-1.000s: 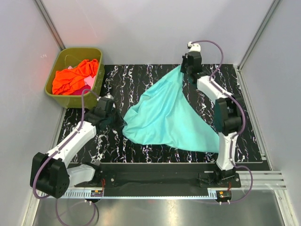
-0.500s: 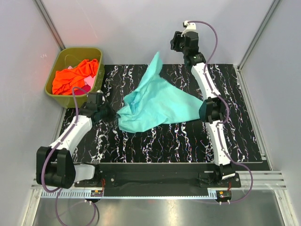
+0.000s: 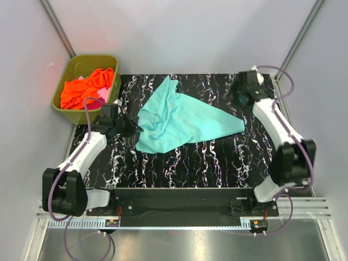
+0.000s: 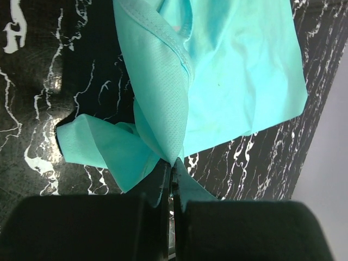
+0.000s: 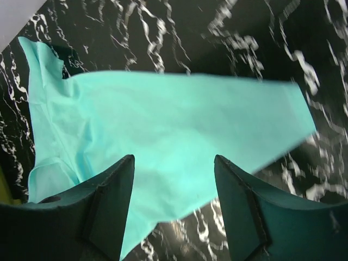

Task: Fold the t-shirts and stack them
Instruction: Flatten the tshirt out

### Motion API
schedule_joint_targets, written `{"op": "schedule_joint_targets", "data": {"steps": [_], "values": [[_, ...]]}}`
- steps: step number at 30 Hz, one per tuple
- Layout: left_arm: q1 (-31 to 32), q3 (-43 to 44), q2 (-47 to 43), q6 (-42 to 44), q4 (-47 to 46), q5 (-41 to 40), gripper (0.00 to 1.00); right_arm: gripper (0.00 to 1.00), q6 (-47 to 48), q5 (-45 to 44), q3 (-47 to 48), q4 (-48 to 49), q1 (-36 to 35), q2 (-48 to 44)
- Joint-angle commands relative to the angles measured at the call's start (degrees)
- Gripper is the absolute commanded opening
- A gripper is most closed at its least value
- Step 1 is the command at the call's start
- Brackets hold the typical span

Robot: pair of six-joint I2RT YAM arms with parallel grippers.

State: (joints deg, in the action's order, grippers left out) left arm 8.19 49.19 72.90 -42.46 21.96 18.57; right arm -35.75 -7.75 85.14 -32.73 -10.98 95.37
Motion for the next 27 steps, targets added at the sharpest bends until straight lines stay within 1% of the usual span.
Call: {"op": "schedule_joint_targets", "data": {"steps": [1, 2, 5, 8, 11, 16, 21, 25, 27], "values": [[0.08, 1.09, -1.88, 1.32, -3.23, 3.58, 0.00, 0.67, -12.48, -1.31, -11.47, -2.16, 0.00, -7.56], [-0.01, 0.74, -2.06, 1.59, -3.32, 3.75, 0.00, 0.67, -13.64, -0.87, -15.41, -2.07, 0.17, -8.79], [-0.01, 0.12, -3.03, 1.94, -3.58, 4.37, 0.00, 0.66, -16.98, 0.97, -20.43, -1.64, 0.26, -9.15], [0.08, -0.84, -4.00, 2.03, -3.59, 4.81, 0.00, 0.65, -19.09, 1.60, -22.99, -0.32, 0.26, -7.31], [-0.01, -1.46, -4.79, 2.46, -3.67, 5.07, 0.00, 0.65, -20.06, 1.68, -24.41, 1.00, 0.26, -4.41], [0.16, -1.64, -5.14, 2.73, -3.67, 5.34, 0.00, 0.65, -20.33, 1.95, -26.69, 7.23, 0.26, -1.07], [0.08, -1.38, -5.58, 2.99, -3.67, 5.16, 0.00, 0.62, -19.10, -0.07, -27.31, 9.96, 0.26, 2.36], [0.25, -0.94, -6.46, 2.56, -3.85, 4.90, 0.00, 0.58, -16.91, -1.91, -26.70, 11.20, 0.26, 4.46], [0.34, -0.67, -6.63, 2.38, -3.94, 4.90, 0.00, 0.46, -16.11, -2.10, -25.91, 11.37, 0.26, 4.73]]}}
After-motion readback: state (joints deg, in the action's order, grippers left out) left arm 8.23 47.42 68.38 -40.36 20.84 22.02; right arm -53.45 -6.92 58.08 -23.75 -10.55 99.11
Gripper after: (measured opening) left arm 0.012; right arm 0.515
